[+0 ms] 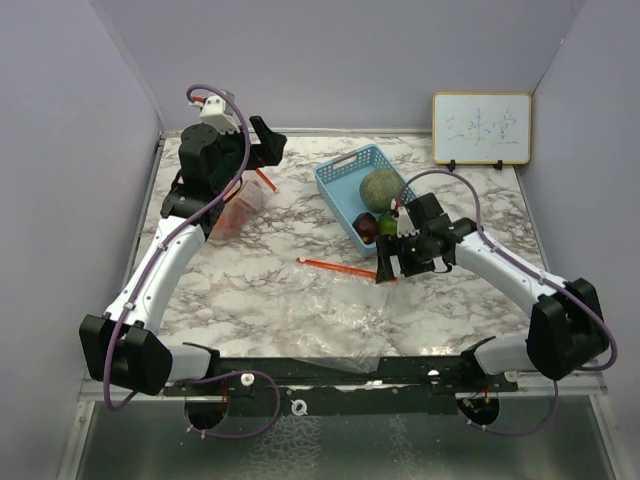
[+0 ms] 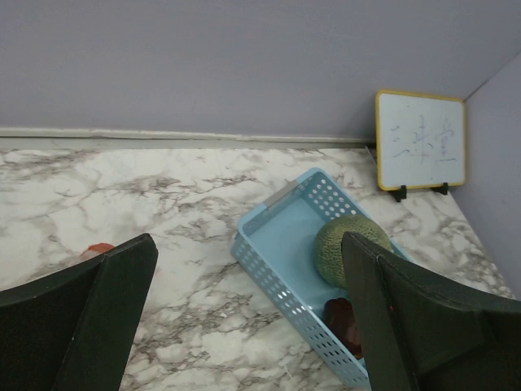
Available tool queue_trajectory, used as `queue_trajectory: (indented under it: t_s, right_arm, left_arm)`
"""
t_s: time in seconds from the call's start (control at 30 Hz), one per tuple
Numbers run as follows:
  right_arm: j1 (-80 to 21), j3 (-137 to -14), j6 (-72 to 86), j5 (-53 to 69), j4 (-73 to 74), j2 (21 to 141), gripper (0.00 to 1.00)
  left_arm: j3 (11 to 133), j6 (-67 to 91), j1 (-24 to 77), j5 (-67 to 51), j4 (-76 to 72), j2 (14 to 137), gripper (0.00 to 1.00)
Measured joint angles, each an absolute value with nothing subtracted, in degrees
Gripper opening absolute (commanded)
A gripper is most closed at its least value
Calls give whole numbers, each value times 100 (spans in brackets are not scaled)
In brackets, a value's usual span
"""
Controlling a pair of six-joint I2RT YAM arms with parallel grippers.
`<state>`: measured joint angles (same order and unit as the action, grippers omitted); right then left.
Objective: Place the food in the zip-top bag and seal the zipper
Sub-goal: Place the zipper food storage bag at the center of the board.
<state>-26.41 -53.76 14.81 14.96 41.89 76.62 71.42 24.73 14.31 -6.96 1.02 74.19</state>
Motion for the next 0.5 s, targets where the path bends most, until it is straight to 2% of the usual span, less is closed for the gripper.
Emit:
queue_trajectory:
  t_s: [0.2,0.37,0.5]
  right_arm:
    - [-2641,-5262,1347,1557,3800,8499,86]
    - [-2641,-5288,1105,1372,3378,9021,84]
    - [-2641,-5284,976,1332,3037,9131,71]
  left_arm:
    - [7054,2884,1431,-1282,113,7441,86]
    - [7030,3164,1431,-1752,158,7540,83]
    - [6956,3210,1431,-1940,213,7548,83]
